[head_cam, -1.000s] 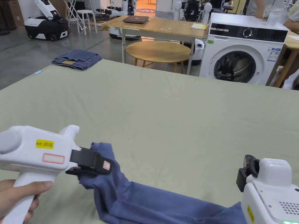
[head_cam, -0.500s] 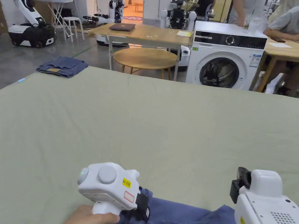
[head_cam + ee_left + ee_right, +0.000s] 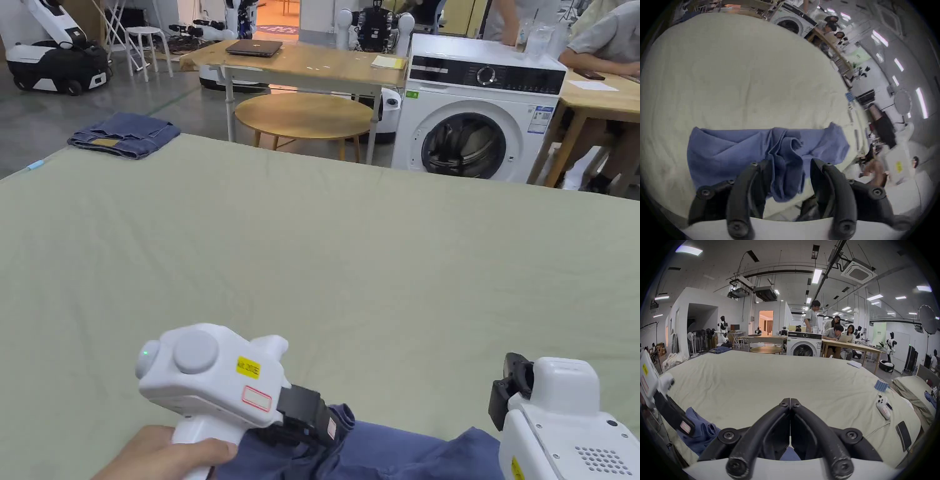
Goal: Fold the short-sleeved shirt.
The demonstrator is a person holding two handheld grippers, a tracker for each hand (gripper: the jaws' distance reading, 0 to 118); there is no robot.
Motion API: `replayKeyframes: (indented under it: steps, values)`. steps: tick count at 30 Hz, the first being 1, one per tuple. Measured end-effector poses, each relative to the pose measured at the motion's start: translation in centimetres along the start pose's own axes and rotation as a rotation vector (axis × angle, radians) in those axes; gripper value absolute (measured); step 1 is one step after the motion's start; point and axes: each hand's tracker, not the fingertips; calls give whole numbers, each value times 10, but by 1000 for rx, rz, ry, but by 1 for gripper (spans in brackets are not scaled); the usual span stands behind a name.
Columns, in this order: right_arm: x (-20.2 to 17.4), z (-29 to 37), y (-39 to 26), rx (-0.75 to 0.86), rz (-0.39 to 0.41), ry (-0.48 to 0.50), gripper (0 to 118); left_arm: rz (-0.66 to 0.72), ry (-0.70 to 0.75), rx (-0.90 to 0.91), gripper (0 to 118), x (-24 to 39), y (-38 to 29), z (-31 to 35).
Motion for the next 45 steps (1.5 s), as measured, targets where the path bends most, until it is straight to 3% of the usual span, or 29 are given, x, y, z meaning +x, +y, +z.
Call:
replayKeyframes:
  steps: [2, 5, 8, 18, 28, 33, 37, 44, 45]
  values:
    - [1, 0, 0, -2, -4, 2, 0, -18, -37, 74, 13, -2, -2, 18]
    - [3, 0, -1, -4, -14, 2, 0, -6, -24, 147, 9, -12, -2, 26]
    - [5, -2, -2, -11, -22, 3, 0, 11, 8, 100, 4, -22, -3, 8]
    - [7, -1, -5, -20, -25, 0, 0, 68, -135, -73, 3, -31, -25, -75]
    - [8, 2, -8, -26, -17, -5, 0, 31, -67, -50, 0, -24, -34, -100]
    - [8, 4, -9, -25, -23, -6, 0, -41, -18, -36, 0, -5, -30, -82]
    - [9, 6, -5, -4, -31, -8, 0, -43, -64, 77, 0, -8, -22, -38]
    - [6, 6, 6, 44, -35, -4, 0, 5, 17, 221, 0, -68, -14, 39]
    - [6, 6, 8, 46, -34, -3, 0, 25, 10, 218, 5, -79, -15, 45]
